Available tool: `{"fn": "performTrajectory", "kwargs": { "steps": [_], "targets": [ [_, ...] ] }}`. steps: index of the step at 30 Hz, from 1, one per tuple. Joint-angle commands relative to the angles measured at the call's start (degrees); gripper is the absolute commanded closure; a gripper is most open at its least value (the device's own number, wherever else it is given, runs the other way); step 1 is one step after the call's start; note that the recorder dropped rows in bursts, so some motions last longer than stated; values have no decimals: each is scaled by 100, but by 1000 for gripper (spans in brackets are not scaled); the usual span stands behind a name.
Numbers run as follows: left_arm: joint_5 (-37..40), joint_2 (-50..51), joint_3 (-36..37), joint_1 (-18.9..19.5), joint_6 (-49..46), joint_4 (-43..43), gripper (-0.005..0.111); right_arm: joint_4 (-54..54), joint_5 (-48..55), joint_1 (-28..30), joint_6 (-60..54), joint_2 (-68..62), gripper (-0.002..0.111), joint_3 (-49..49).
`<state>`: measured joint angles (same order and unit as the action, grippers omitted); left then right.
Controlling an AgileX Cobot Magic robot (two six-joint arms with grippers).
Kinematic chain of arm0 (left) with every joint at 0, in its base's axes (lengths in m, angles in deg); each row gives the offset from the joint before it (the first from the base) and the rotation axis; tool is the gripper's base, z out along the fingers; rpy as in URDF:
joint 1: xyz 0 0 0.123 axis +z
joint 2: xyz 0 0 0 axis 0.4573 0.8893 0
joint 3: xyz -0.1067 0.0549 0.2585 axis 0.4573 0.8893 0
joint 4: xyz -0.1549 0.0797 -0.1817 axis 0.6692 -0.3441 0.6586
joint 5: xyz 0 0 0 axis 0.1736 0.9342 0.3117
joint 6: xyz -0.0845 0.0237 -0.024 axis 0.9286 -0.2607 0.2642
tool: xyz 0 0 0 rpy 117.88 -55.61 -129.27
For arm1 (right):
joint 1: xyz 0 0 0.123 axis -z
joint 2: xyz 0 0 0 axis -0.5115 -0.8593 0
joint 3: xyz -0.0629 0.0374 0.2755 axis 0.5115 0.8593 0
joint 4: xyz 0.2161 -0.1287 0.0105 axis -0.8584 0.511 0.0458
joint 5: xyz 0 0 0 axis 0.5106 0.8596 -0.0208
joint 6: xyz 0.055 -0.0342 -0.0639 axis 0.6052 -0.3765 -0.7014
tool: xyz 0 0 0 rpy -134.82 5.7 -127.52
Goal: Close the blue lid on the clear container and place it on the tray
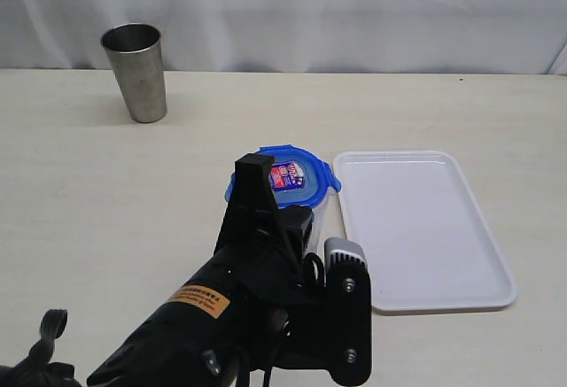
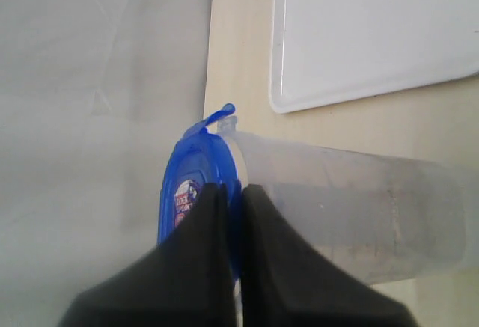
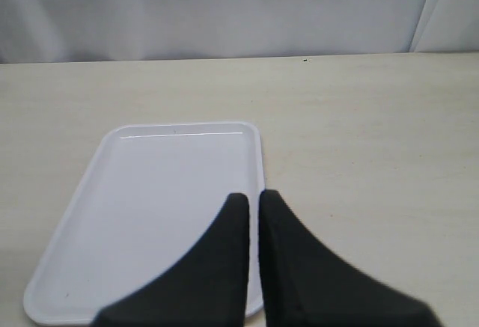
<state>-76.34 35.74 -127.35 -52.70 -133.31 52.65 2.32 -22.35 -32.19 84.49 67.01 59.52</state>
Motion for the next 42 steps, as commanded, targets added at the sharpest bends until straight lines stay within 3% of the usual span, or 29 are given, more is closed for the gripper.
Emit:
{"fn": "performTrajectory", "kwargs": {
  "steps": [1,29,34,42],
  "targets": [
    [-17,-25,16,-16,-180,17,107,-7,8,-6,16,32,104,18],
    [-224,-25,3,-16,-180,-156,107,-7,8,-6,16,32,104,18],
    [-212,-25,3,-210,-180,-156,107,-7,8,-6,16,32,104,18],
    [-302,-25,3,-211,-180,-2,107,-7,8,-6,16,32,104,18]
  ]
}}
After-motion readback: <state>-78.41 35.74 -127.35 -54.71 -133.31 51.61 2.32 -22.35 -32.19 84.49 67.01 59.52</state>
